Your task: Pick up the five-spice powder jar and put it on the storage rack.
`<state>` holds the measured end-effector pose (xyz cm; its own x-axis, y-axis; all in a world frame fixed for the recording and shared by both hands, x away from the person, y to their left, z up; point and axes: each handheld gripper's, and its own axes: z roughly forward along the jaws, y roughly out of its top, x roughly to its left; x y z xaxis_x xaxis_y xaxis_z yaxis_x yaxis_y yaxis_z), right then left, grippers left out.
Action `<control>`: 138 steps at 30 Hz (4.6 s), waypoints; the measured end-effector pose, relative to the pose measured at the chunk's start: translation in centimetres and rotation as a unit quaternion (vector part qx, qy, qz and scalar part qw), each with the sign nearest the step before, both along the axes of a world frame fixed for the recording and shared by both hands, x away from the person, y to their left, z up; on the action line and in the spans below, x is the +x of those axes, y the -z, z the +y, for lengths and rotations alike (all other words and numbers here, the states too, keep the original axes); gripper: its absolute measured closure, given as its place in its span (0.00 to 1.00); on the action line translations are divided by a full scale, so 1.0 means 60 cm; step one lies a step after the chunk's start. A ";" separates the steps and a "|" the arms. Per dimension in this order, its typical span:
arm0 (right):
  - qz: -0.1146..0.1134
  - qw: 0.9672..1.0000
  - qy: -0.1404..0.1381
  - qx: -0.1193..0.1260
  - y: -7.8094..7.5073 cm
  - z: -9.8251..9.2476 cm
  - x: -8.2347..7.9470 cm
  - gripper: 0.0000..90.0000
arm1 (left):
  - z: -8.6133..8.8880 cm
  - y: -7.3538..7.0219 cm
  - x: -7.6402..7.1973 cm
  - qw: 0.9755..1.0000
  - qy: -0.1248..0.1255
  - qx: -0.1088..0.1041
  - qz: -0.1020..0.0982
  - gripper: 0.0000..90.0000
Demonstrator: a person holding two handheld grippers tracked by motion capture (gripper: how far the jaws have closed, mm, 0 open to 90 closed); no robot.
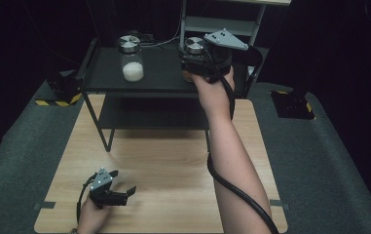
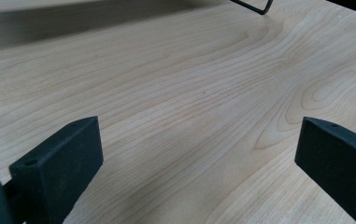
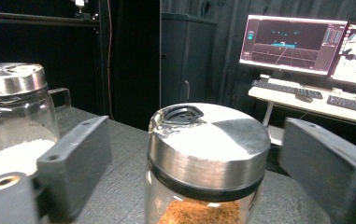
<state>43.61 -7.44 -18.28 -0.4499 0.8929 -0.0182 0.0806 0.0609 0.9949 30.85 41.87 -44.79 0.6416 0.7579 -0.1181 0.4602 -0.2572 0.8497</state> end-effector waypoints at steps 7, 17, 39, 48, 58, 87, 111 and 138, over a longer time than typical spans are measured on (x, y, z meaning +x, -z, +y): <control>-0.008 1.000 -0.008 0.006 0.008 -0.002 -0.011 0.00 | 0.000 0.000 0.000 1.000 0.000 0.001 0.000 0.01; -0.010 1.000 -0.026 0.005 0.015 -0.012 -0.033 0.00 | -0.002 -0.002 0.001 1.000 0.002 0.004 0.001 0.01; -0.023 0.998 -0.050 -0.004 0.083 -0.040 -0.098 0.00 | -0.003 -0.002 0.001 1.000 0.002 0.007 0.000 0.01; -0.027 0.998 -0.053 -0.006 0.119 -0.038 -0.126 0.00 | -0.004 -0.002 0.001 1.000 0.003 0.007 0.000 0.01; -0.019 0.997 -0.070 -0.021 0.152 -0.040 -0.151 0.00 | -0.004 -0.002 0.001 1.000 0.004 0.007 0.000 0.01; 0.060 0.994 -0.077 -0.039 0.298 -0.068 -0.198 0.00 | -0.005 -0.002 0.001 1.000 0.002 0.009 -0.001 0.01; 0.127 0.987 -0.068 -0.069 0.426 -0.079 -0.238 0.00 | -0.006 -0.003 -0.001 1.000 0.003 0.011 -0.001 0.01; 0.139 0.983 -0.053 -0.103 0.480 -0.098 -0.260 0.00 | -0.024 -0.006 -0.015 0.999 0.018 0.042 -0.022 0.01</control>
